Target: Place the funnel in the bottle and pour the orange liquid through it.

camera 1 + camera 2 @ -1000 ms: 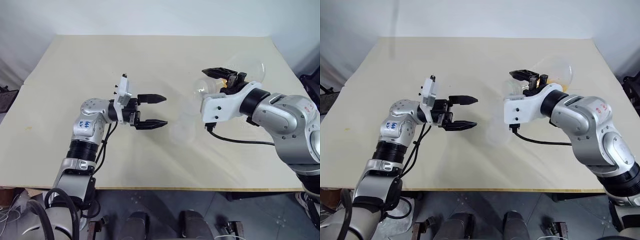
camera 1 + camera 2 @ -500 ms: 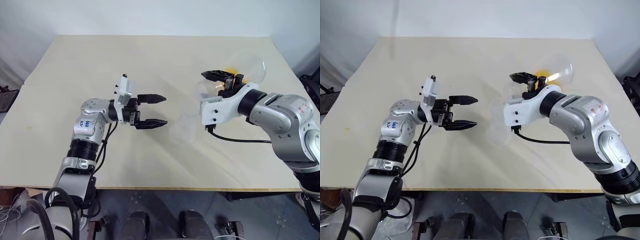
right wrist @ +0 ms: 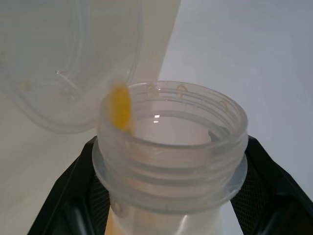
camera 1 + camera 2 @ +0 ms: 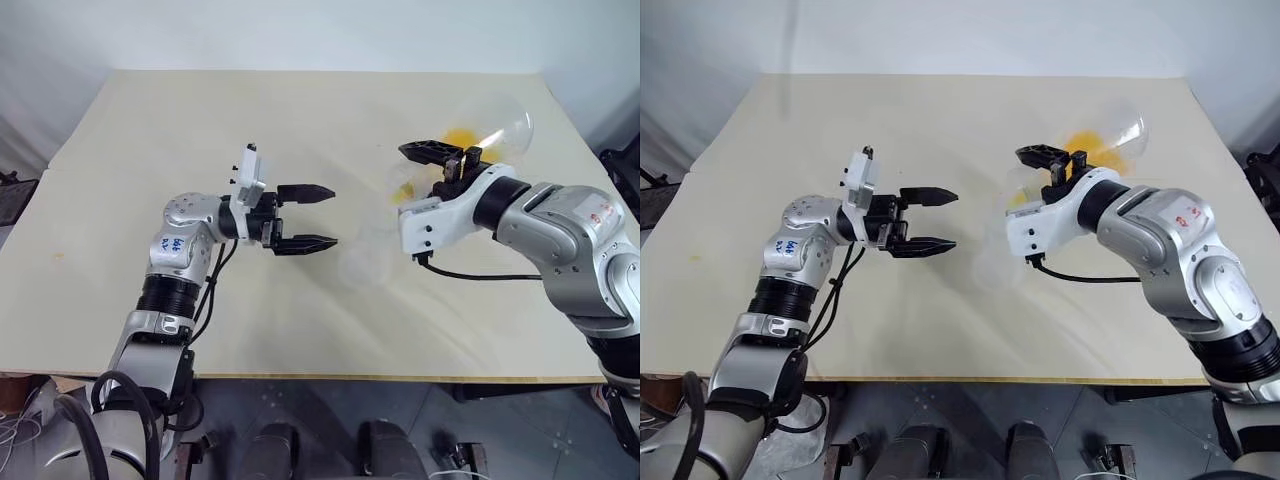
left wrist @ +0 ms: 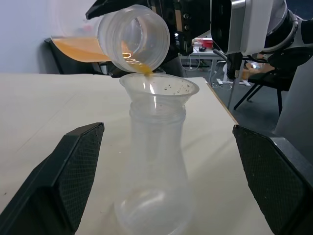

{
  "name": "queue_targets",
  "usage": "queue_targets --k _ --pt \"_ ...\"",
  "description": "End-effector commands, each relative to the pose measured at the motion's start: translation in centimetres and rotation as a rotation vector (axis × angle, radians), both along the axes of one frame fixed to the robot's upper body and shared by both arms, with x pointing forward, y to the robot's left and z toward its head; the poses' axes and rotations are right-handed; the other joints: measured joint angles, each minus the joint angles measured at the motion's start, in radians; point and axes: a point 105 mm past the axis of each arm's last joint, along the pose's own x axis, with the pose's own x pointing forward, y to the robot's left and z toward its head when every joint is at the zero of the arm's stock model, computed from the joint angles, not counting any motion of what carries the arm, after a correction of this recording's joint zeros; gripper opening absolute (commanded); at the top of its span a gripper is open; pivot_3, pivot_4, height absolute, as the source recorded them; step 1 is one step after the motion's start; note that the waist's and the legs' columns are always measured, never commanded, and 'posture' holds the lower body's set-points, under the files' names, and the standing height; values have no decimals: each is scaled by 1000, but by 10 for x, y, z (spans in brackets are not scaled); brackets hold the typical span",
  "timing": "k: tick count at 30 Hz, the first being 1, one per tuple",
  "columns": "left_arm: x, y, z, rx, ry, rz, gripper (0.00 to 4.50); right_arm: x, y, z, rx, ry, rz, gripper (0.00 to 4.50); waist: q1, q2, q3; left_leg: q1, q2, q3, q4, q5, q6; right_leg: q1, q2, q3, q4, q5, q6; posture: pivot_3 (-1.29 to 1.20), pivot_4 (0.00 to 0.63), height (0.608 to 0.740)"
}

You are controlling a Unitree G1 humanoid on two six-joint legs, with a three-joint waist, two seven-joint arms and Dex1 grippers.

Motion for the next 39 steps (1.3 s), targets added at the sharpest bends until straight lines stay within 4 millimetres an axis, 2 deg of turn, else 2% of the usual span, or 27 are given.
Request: queue_targets --k 1,22,39 --pt "0 -1 8 -2 -37 -8 4500 -3 -4 23 5 -102 -5 2722 0 0 0 0 0 0 0 0 0 0 0 0 0 0 0 0 150 740" --pt "2 1 8 -1 -37 0 4500 0 -7 27 -27 -125 -12 2722 -2 0 0 0 0 0 0 0 0 -1 0 0 1 0 0 0 150 740" --pt "3 1 8 0 -39 2 4500 -1 -1 28 -62 -138 19 2722 -19 0 0 0 0 0 0 0 0 -1 0 0 3 0 0 0 150 740"
